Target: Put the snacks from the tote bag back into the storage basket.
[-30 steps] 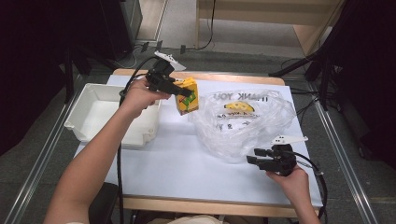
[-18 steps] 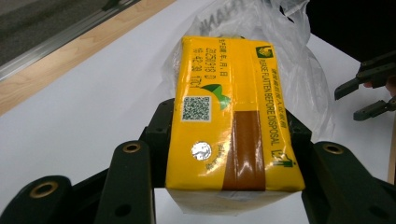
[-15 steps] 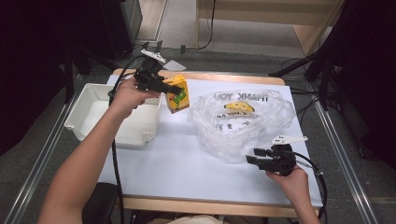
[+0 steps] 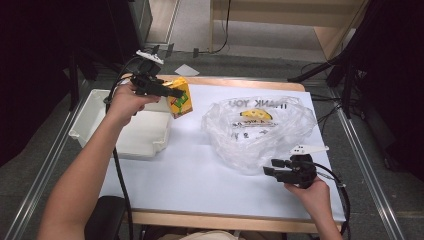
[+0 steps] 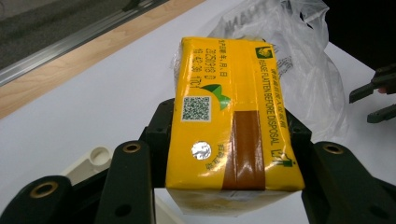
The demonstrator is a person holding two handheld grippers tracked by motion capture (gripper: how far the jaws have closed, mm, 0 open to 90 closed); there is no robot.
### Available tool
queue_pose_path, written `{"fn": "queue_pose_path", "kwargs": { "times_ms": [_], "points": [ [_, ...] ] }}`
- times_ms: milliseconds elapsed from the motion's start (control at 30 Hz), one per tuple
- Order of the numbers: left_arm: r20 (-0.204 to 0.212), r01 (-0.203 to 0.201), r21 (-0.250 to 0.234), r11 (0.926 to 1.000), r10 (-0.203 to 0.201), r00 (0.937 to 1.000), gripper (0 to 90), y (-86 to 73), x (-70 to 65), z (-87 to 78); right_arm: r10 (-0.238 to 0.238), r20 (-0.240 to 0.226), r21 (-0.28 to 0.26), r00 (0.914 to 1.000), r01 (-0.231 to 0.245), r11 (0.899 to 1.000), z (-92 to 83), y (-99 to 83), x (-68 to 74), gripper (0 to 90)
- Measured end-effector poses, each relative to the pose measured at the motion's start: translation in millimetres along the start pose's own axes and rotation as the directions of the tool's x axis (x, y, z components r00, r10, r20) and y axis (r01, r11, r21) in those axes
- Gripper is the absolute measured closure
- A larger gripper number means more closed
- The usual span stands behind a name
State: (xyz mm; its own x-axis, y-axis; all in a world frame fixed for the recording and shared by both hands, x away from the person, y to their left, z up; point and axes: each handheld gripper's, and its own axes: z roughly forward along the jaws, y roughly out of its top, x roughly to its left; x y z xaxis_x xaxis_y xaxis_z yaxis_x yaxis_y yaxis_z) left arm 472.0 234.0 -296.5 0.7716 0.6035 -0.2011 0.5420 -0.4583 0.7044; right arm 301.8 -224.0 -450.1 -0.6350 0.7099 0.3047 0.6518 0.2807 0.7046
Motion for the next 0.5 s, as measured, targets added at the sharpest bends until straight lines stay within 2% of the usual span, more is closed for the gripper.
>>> {"fn": "queue_pose_path", "kwargs": {
  "times_ms": [400,500],
  "points": [
    [-0.041,0.018,-0.007,0.9998,-0.018,0.999,52.8,-6.2,12.1,-19.7,-0.001,-0.001,0.001,1.0,0.001,1.0,0.7,0.3,0.4,48.8],
    [-0.051,0.034,-0.013,0.9993,-0.034,0.9981,52.8,-9.2,17.5,-24.4,0.0,0.001,0.002,1.0,0.0,1.0,0.4,0.3,0.1,48.9]
  ]
}}
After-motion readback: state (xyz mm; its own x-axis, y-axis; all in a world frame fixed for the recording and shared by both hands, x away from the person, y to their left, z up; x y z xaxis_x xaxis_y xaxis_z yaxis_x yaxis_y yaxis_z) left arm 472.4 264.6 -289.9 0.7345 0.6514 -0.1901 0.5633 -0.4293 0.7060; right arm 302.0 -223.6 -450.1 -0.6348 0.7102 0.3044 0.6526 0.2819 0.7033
